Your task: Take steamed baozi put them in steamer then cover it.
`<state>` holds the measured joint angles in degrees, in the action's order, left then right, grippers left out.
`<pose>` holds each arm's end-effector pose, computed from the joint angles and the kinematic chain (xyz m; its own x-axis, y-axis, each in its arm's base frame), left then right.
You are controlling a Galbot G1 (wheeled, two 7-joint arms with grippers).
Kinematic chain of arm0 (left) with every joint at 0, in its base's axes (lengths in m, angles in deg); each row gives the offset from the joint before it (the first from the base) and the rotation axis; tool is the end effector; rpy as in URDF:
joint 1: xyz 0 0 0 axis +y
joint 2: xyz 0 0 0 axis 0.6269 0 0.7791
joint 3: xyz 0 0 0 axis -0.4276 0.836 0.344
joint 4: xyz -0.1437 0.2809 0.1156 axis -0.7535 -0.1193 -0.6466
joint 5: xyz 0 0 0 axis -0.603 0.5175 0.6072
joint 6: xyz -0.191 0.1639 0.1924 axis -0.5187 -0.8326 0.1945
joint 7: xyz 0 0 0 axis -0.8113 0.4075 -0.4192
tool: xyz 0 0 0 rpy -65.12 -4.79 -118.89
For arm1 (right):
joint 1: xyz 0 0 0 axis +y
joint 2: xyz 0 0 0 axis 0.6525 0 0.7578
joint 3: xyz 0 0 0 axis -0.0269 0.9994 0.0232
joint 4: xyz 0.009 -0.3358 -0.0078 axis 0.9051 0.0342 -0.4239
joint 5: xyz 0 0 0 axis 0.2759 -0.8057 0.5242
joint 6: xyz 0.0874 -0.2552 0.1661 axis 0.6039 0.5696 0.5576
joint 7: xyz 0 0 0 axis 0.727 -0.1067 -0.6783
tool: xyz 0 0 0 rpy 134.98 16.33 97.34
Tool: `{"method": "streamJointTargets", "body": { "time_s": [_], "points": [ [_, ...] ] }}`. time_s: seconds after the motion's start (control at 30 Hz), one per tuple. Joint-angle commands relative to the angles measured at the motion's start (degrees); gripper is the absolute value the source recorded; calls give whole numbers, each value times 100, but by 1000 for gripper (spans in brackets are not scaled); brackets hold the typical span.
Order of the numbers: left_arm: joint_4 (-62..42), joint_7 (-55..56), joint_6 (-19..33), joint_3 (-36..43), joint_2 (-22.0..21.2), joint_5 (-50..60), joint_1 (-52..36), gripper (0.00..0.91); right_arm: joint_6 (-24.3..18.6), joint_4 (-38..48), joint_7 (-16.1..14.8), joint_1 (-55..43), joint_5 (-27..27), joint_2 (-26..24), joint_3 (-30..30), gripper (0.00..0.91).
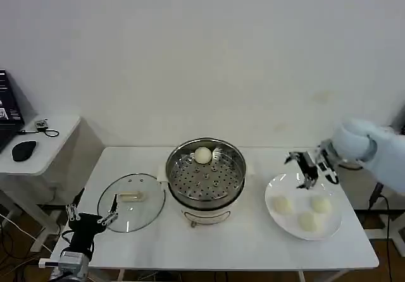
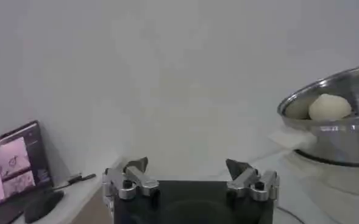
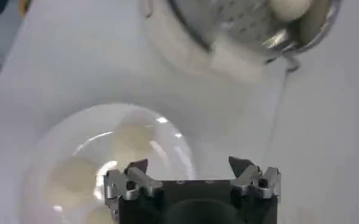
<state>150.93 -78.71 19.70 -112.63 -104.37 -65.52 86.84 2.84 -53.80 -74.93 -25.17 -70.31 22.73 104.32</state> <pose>0.1310 0.0930 -0.2557 -0.9955 -0.0650 0.0687 -0.0305 0.9082 0.4175 0.4131 -0.1693 -0.1076 -0.2928 -0.1885 0.9374 -0.9063 -0.2578 -0.3349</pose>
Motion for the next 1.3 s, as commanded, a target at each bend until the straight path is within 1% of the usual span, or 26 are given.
{"method": "streamJointTargets", "body": {
  "time_s": [0.03, 0.2, 0.3, 0.47, 0.7, 0.93, 1.03, 1.13, 1.17, 1.2, 1.3],
  "points": [
    [-10, -6, -16, -36, 59, 0, -11, 907, 209, 171, 64, 2057, -393, -191, -1160, 907],
    [-35, -7, -24, -67, 21, 24, 3, 907, 216, 725, 105, 2264, -577, 251, -1387, 907],
    [-48, -6, -22, -91, 4, 30, 11, 907, 144, 1027, 112, 2346, -756, 492, -1526, 907],
    [-62, -9, -21, -150, -1, 30, 16, 907, 73, 1441, 143, 2359, -831, 940, -1617, 907],
    [-72, -18, -20, -211, -17, 50, 33, 907, 69, 1707, 140, 2265, -830, 1365, -1546, 907],
    [-85, -19, -20, -259, -32, 47, 35, 907, 138, 1848, 126, 2212, -879, 1596, -1446, 907],
    [-88, -18, -21, -257, -59, 48, 33, 907, 196, 1892, 95, 2195, -909, 1652, -1417, 846],
    [-87, -18, -21, -259, -74, 48, 33, 907, 264, 1876, 62, 2179, -964, 1644, -1396, 746],
    [-88, -17, -21, -259, -76, 48, 33, 907, 312, 1862, 52, 2162, -957, 1626, -1384, 746],
    [-86, -17, -21, -260, -81, 48, 33, 907, 322, 1857, 46, 2157, -961, 1618, -1381, 705],
    [-86, -16, -21, -261, -87, 47, 31, 907, 336, 1859, 13, 2120, -978, 1595, -1374, 665]
  ]
}}
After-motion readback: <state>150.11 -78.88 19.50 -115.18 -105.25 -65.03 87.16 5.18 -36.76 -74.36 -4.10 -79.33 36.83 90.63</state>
